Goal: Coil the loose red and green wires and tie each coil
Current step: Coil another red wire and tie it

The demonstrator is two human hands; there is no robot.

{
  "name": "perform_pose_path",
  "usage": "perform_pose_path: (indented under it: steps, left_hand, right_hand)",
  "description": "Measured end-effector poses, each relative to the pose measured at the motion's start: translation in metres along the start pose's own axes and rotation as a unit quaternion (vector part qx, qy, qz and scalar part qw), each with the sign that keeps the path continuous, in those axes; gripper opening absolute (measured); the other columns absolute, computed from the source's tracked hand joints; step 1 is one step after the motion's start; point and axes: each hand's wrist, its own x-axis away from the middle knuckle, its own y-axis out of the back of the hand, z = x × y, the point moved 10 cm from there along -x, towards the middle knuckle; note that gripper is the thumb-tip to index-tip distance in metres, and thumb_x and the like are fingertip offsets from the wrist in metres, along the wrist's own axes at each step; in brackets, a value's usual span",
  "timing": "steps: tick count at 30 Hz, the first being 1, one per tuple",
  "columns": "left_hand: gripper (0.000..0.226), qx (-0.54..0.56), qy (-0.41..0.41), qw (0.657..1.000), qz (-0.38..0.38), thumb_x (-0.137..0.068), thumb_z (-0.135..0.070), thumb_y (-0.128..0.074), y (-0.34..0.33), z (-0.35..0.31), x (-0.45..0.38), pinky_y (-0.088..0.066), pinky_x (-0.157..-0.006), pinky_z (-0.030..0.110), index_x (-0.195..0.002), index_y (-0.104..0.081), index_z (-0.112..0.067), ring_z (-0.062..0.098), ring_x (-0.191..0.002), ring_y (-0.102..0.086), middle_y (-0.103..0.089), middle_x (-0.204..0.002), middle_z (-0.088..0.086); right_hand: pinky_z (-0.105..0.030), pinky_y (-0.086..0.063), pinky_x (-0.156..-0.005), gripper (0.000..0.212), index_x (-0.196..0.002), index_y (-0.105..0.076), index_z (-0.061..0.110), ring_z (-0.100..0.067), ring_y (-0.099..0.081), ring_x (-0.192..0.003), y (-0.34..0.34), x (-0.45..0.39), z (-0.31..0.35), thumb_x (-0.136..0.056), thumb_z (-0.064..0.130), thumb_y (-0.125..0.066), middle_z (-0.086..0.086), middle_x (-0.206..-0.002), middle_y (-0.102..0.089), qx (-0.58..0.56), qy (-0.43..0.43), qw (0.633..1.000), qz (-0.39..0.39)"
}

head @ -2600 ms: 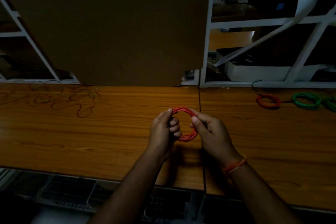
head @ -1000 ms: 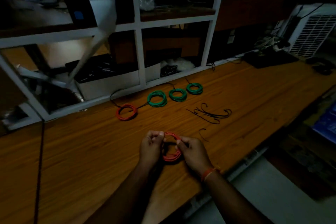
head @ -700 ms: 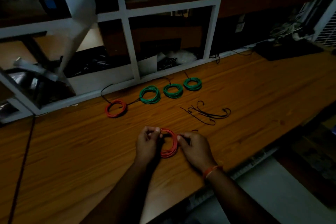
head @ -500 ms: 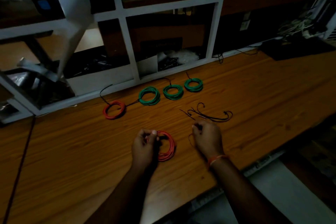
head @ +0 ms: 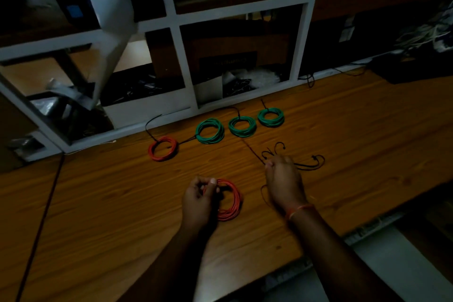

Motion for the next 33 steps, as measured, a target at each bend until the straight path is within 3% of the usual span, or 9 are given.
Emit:
perform_pose_path:
  steps: [4,7,10,13,16,19,28,31,33]
  left_hand:
    - [0.009,0.012,0.005,1.0,-0.013,-0.1,-0.015,-0.062,0.0,0.001,0.0,-0.048,-0.068,0.039,-0.095,-0.06,-0.009,0.029,-0.076,-0.066,-0.068,-0.078,0.009]
    - [0.009,0.009,0.001,1.0,-0.015,-0.1,-0.013,-0.062,-0.001,-0.002,0.0,-0.049,-0.063,0.035,-0.094,-0.058,-0.008,0.027,-0.072,-0.065,-0.066,-0.076,0.009]
    - [0.008,0.006,-0.008,1.0,-0.011,-0.1,-0.012,-0.062,0.0,-0.004,-0.001,-0.05,-0.061,0.032,-0.095,-0.058,-0.007,0.022,-0.07,-0.065,-0.068,-0.074,0.005]
    - [0.008,0.016,-0.004,1.0,-0.012,-0.099,-0.011,-0.063,0.001,-0.004,-0.001,-0.049,-0.063,0.033,-0.095,-0.058,-0.006,0.022,-0.07,-0.063,-0.068,-0.073,0.003]
    - [0.007,0.05,0.01,0.998,-0.022,-0.099,-0.007,-0.061,0.002,-0.002,0.001,-0.047,-0.063,0.032,-0.093,-0.057,-0.006,0.023,-0.07,-0.059,-0.064,-0.072,0.007]
    - [0.013,0.068,0.01,0.997,-0.027,-0.1,-0.011,-0.061,0.002,-0.001,0.0,-0.044,-0.063,0.034,-0.09,-0.056,-0.004,0.025,-0.07,-0.054,-0.06,-0.072,0.013]
    - [0.01,0.046,0.055,0.997,-0.025,-0.098,-0.004,-0.06,0.0,-0.002,-0.006,-0.041,-0.054,0.03,-0.087,-0.058,-0.003,0.02,-0.057,-0.051,-0.054,-0.06,0.007]
    - [0.019,0.035,0.076,0.996,0.009,-0.096,-0.009,-0.062,-0.004,-0.004,-0.007,-0.041,-0.054,0.031,-0.078,-0.062,-0.003,0.021,-0.055,-0.051,-0.053,-0.059,0.01]
    - [0.018,0.03,0.087,0.995,0.03,-0.098,-0.01,-0.06,-0.007,-0.002,-0.007,-0.042,-0.056,0.031,-0.084,-0.066,-0.002,0.021,-0.056,-0.052,-0.054,-0.061,0.011]
  right_hand:
    - [-0.021,-0.045,-0.063,0.011,-0.096,-0.058,0.017,-0.005,-0.061,-0.074,0.01,0.032,0.039,-0.104,0.019,-0.052,0.001,-0.085,-0.065,-0.297,0.049,0.953,0.01]
    - [-0.02,-0.049,-0.06,0.011,-0.094,-0.058,0.008,-0.005,-0.064,-0.064,0.0,0.05,0.06,-0.103,0.013,-0.055,-0.002,-0.073,-0.069,-0.384,0.045,0.918,0.087]
    - [-0.029,-0.055,-0.065,0.003,-0.096,-0.06,0.008,-0.014,-0.071,-0.07,-0.021,0.063,0.062,-0.097,0.006,-0.061,-0.009,-0.077,-0.074,-0.401,0.033,0.904,0.146]
    - [-0.037,-0.061,-0.071,0.015,-0.092,-0.062,0.018,-0.016,-0.075,-0.078,-0.039,0.069,0.055,-0.092,0.003,-0.067,-0.005,-0.083,-0.076,-0.365,0.041,0.915,0.164]
    - [-0.027,-0.059,-0.068,0.017,-0.087,-0.065,0.026,-0.003,-0.069,-0.078,-0.042,0.07,0.058,-0.087,0.012,-0.074,0.008,-0.084,-0.071,-0.236,0.124,0.957,0.117]
    - [-0.027,-0.054,-0.067,0.018,-0.085,-0.066,0.026,-0.003,-0.062,-0.083,-0.037,0.073,0.065,-0.084,0.011,-0.074,0.013,-0.089,-0.063,-0.19,0.203,0.959,0.05]
    - [-0.034,-0.057,-0.071,0.024,-0.089,-0.072,0.017,-0.005,-0.067,-0.093,-0.034,0.074,0.069,-0.084,-0.007,-0.072,0.01,-0.096,-0.068,-0.242,0.23,0.943,-0.006]
    - [-0.037,-0.058,-0.073,0.026,-0.092,-0.072,0.016,-0.009,-0.068,-0.096,-0.034,0.075,0.068,-0.083,-0.009,-0.072,0.009,-0.099,-0.069,-0.256,0.237,0.937,-0.007]
    - [-0.038,-0.058,-0.073,0.022,-0.092,-0.072,0.015,-0.009,-0.068,-0.096,-0.031,0.077,0.071,-0.085,-0.006,-0.071,0.008,-0.099,-0.069,-0.267,0.248,0.931,-0.001]
